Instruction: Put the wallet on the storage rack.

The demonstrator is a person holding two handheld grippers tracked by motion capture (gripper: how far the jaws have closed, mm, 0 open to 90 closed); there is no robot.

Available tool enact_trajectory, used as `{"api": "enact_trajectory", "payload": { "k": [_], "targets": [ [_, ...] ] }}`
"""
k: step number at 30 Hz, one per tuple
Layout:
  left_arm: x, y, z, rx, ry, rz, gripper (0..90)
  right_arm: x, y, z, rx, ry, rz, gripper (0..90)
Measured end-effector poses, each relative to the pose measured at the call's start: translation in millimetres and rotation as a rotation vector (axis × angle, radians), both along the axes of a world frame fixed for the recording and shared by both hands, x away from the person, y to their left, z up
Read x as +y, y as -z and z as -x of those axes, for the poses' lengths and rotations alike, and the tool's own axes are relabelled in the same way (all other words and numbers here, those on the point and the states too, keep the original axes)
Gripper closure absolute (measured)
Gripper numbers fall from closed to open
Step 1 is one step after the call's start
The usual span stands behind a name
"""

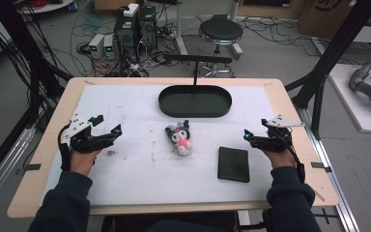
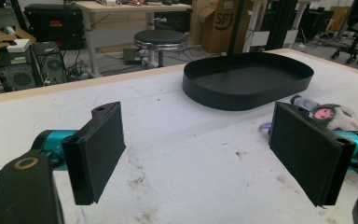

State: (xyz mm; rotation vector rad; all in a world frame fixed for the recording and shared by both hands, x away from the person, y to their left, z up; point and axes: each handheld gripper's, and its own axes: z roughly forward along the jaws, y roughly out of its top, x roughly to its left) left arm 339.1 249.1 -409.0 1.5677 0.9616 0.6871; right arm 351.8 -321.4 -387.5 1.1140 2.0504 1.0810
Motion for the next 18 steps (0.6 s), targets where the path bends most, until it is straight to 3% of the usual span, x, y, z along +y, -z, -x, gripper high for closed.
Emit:
{"api": "enact_trajectory", "payload": {
  "k": [7,9,11,15,17,18],
  "targets": [
    [1.2,0.3,-1.9,0.003,-0.008,-0.003,18.4,-1.8,4.1,0.8,0.020,0.002,-0.016,20.5],
    [1.6,0.9,-2.5,0.009,-0.014,0.000,18.5,-4.0,5.6,3.8,0.058,0.005,-0.018,20.9],
    [1.9,1.2,-3.0,0.011,-0.013,0.003,18.5,-6.0,5.8,6.8,0.066,0.010,-0.017,21.0],
    [1.5,1.2,-2.9,0.014,-0.013,0.001,18.5,-9.3,4.2,12.1,0.066,-0.007,-0.022,21.0],
    [1.0,1.5,-2.9,0.015,-0.007,-0.005,18.5,-13.4,1.8,14.7,0.074,-0.064,-0.032,21.0],
    [1.0,1.5,-2.9,0.015,-0.007,-0.005,18.5,-13.4,1.8,14.7,0.074,-0.064,-0.032,21.0]
  ]
}}
